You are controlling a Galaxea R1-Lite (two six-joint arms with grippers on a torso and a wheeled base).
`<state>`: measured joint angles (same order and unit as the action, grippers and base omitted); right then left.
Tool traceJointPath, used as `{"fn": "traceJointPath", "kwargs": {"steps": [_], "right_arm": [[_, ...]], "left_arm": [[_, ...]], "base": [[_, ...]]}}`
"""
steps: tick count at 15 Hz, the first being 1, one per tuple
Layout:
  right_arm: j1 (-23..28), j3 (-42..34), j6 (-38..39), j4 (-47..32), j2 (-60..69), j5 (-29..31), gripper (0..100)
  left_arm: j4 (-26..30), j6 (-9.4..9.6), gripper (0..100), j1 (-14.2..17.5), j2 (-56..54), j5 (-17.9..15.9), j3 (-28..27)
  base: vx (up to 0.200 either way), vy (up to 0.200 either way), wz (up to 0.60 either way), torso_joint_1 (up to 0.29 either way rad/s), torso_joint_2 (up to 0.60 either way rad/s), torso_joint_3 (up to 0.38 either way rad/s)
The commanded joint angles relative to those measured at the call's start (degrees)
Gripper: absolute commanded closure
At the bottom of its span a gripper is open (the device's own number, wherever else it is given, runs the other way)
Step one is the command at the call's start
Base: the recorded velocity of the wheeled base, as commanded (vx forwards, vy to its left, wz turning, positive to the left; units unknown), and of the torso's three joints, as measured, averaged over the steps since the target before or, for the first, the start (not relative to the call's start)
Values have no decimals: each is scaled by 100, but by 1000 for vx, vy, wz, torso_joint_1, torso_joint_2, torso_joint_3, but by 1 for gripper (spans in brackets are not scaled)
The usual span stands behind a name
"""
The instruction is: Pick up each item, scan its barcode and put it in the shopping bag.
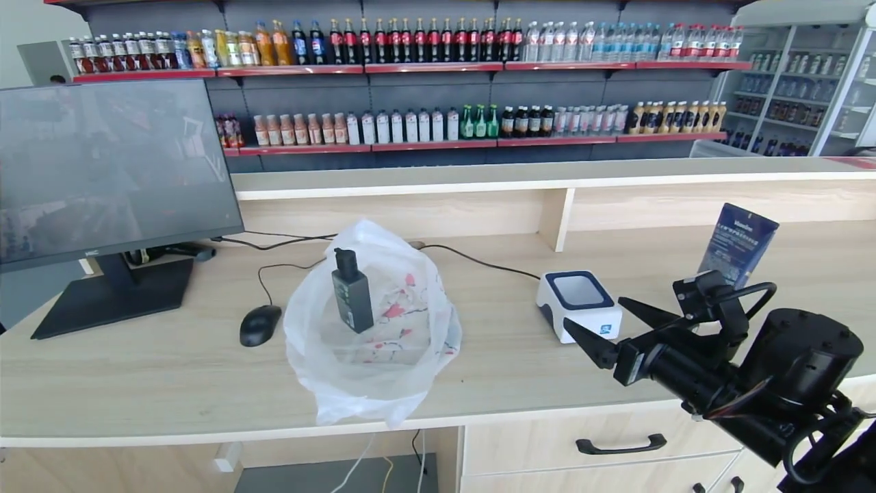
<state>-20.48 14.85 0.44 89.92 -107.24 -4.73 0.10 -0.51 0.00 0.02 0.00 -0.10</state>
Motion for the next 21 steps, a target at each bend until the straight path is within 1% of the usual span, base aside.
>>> {"fn": "traceJointPath", "kwargs": {"steps": [1,17,21], "right_arm": [[0,1,0,8,-122,-2,0],[9,150,0,8,-359,-2,0],[176,440,-18,8,-438,16,0]], "left_arm": [[-1,-2,100,0,-2,0,1],[8,-19,100,0,-2,0,1],[-1,-10,100,0,-2,0,1]], "base": [[0,-200,0,-2,2,-2],[0,-200,0,1,1,4],[0,-200,0,2,2,0]]}}
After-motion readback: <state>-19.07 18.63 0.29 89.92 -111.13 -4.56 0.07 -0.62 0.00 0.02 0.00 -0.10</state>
